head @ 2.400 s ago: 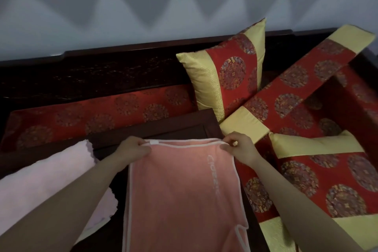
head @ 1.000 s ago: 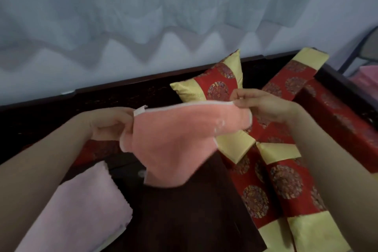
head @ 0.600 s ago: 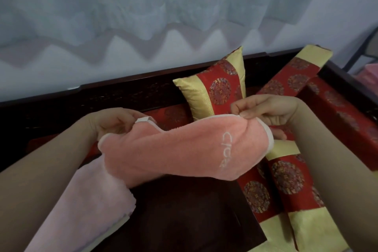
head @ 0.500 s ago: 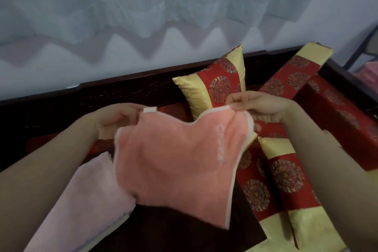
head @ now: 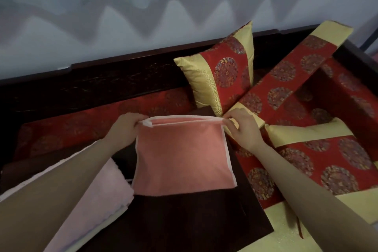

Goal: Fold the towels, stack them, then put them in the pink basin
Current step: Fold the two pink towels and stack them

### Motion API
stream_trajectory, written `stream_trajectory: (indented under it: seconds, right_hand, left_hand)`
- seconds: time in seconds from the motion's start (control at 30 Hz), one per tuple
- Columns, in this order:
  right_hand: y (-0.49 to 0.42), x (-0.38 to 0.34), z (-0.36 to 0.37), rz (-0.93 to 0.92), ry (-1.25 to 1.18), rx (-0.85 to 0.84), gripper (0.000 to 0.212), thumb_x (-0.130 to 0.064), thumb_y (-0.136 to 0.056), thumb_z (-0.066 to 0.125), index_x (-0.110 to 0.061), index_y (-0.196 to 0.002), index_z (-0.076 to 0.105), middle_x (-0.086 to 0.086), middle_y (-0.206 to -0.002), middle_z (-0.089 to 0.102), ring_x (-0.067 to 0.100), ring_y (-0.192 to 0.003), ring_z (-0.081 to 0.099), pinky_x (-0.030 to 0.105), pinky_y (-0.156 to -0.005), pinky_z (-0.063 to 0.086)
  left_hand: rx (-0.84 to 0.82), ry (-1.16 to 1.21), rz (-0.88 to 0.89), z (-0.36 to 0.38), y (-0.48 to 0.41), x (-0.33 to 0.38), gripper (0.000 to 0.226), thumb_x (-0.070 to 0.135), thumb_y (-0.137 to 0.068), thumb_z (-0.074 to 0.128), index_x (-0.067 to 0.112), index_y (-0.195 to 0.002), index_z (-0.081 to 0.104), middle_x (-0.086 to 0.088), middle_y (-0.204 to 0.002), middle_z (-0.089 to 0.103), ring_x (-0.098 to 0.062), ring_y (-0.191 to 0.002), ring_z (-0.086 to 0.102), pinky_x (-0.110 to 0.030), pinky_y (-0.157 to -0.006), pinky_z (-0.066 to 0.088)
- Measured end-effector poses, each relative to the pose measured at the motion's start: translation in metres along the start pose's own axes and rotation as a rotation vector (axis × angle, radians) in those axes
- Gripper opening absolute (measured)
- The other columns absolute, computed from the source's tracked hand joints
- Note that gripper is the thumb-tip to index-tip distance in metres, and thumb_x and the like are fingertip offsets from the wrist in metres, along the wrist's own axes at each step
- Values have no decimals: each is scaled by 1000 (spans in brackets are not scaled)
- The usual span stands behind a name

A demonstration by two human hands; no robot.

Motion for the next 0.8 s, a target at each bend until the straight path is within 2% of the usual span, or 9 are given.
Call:
stream_trajectory:
  seconds: [0.07,0.17,0.3,0.43,0.53,0.6,0.7,0.73,0.8]
  right_hand:
    - [14,-2,1,-38,-6,-21,11,-30,-92,54,-22,-91,62,-5,-86,63,16,-83,53,45,-71,47]
    - [37,-9,3,-82,-16,-70,2,-20,-86,64,-19,-85,66,-8,-81,61,14,-79,53,43,-66,46]
    - [75,-28,9,-188,-31,-131,3,-19,-80,66,-20,-80,69,-13,-79,61,8,-78,53,30,-69,43]
    - [110,-30,42,-217,11,-333,3,-25,-76,66,-27,-73,65,-18,-77,59,2,-78,51,29,-64,41]
    - [121,-22,64,-196,85,-449,24,-38,-80,58,-25,-59,57,-16,-65,55,0,-69,49,26,-60,37]
    - [116,-4,61,2,-17,-338,40,-44,-86,56,-21,-54,51,-11,-58,53,6,-60,50,27,-56,40]
    - [109,43,51,458,-138,-37,27,-46,-84,65,-23,-72,60,-7,-74,58,8,-72,56,27,-62,45]
    - [110,55,53,602,-168,17,26,-46,-81,68,-20,-83,61,-5,-82,60,11,-79,57,27,-66,45]
    - [112,68,63,809,-219,27,39,-45,-78,72,-14,-97,58,-2,-88,59,18,-84,58,30,-69,42]
  left_hand:
    - [-53,-8,44,10,6,-1,66,39,-69,24,9,-103,72,-12,-98,72,-25,-85,64,-33,-71,46]
    - [-134,-164,138,26,15,-15,42,18,-73,34,11,-96,69,-10,-90,66,-18,-81,52,-34,-70,43]
    - [-356,-286,391,62,44,-16,31,-2,-54,46,20,-71,58,3,-76,59,-6,-77,40,-30,-64,45]
    - [-684,-357,311,104,65,-35,28,8,-61,44,16,-79,63,-1,-91,62,-14,-86,50,-37,-74,45]
    - [-899,-319,14,119,70,-58,26,15,-70,48,7,-85,68,-1,-82,66,-18,-76,60,-33,-72,51]
    - [-751,-174,-120,111,53,-58,16,8,-77,52,8,-80,68,4,-75,65,-14,-70,58,-28,-70,50]
    - [-172,60,-379,76,24,-70,22,8,-85,57,5,-104,66,-7,-105,65,-24,-96,60,-30,-83,45]
    - [-38,137,-518,72,26,-84,28,12,-84,61,2,-111,60,-12,-112,62,-29,-103,58,-33,-84,44]
    - [44,293,-776,86,37,-103,60,21,-77,73,-4,-124,45,-23,-124,54,-37,-113,53,-39,-90,45]
Point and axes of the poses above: each hand's wrist, its own y-axis away from the middle knuckle, its own z-axis out of the palm, x = y × z, the point moved 9 cm from there along -y, towards the middle knuckle
